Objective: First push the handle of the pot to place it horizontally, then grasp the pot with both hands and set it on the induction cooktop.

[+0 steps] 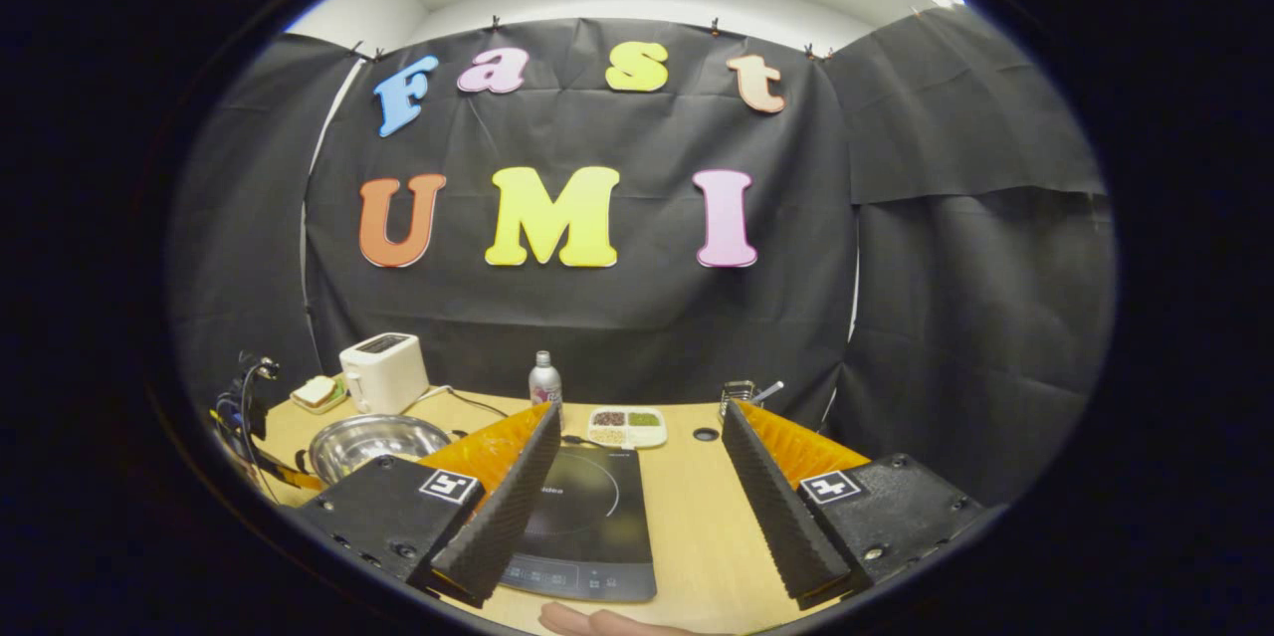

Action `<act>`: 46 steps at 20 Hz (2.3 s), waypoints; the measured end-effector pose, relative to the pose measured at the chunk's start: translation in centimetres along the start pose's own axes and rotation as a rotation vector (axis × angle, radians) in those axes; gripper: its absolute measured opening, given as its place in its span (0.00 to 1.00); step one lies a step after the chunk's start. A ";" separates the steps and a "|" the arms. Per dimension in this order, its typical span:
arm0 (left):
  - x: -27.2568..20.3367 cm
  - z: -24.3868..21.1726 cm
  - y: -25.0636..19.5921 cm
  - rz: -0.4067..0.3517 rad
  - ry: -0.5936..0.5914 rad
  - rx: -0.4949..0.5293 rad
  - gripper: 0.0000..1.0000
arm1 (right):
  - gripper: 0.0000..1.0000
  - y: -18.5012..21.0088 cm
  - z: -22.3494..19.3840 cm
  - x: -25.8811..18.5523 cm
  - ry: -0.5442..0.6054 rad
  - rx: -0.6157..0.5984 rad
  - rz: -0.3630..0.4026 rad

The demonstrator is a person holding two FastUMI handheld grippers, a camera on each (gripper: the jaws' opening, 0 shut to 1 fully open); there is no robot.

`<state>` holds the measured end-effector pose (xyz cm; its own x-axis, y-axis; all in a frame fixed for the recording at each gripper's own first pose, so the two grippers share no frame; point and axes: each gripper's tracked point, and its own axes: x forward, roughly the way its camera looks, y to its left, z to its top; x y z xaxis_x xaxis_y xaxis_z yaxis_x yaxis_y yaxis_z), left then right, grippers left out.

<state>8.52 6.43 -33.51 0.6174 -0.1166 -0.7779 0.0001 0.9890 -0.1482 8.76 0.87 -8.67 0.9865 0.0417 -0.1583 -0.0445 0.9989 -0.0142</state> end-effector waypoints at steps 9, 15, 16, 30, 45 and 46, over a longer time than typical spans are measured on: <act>2.5 3.3 3.0 0.040 0.006 -0.025 0.00 | 1.00 -0.5 0.0 1.3 -0.015 0.002 -0.019; 4.2 5.5 4.8 0.046 0.004 -0.063 0.00 | 1.00 0.2 -0.8 2.0 0.002 0.030 -0.018; 4.5 5.8 5.0 0.051 0.005 -0.058 0.00 | 1.00 0.3 -1.0 2.1 0.006 0.030 -0.019; 7.3 8.0 8.0 0.087 0.005 -0.093 0.00 | 1.00 4.4 -3.4 3.1 0.067 0.015 -0.010; 2.9 6.2 9.8 0.149 -0.082 -0.051 0.96 | 1.00 12.8 -8.7 6.9 0.197 -0.001 0.077; 2.6 6.0 9.9 0.150 -0.083 -0.049 0.96 | 1.00 13.3 -9.3 7.3 0.209 -0.002 0.084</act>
<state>14.81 16.49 -33.36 0.6703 0.0422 -0.7409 -0.1340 0.9889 -0.0649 13.89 14.30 -19.14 0.9253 0.1188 -0.3602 -0.1253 0.9921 0.0055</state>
